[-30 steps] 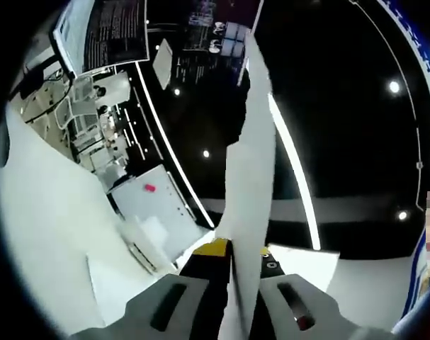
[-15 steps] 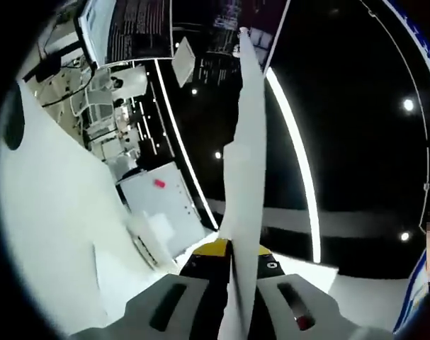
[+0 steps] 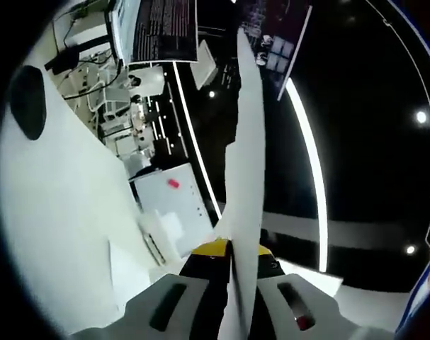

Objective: Organize the stack of printing papers by aligning and flattening the scattered papers on the table

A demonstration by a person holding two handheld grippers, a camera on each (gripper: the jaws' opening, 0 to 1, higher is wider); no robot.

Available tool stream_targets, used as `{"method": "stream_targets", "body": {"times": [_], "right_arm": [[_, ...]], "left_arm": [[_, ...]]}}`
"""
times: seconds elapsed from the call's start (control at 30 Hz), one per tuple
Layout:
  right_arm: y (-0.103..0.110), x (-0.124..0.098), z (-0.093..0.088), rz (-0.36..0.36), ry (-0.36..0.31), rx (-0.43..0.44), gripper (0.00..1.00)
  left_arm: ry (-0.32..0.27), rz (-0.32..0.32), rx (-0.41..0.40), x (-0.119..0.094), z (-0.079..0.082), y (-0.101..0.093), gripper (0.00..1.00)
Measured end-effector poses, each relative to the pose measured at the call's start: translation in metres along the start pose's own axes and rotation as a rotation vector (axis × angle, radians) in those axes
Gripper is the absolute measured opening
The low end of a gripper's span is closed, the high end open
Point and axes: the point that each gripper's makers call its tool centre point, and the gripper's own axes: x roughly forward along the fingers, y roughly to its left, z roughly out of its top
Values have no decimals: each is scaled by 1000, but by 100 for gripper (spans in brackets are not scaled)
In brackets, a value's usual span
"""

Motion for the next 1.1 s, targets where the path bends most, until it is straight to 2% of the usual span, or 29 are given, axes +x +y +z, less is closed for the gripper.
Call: {"method": "stream_targets", "body": {"times": [0.73,1.1], "right_arm": [[-11,-9,13,-33,-11,-55,21],[-26,-19,18,-89,-13,-96,23]], "left_arm": [[-24,32,-18,-3,5,8,6],[-37,44,-31,-9,10,13,6]]}}
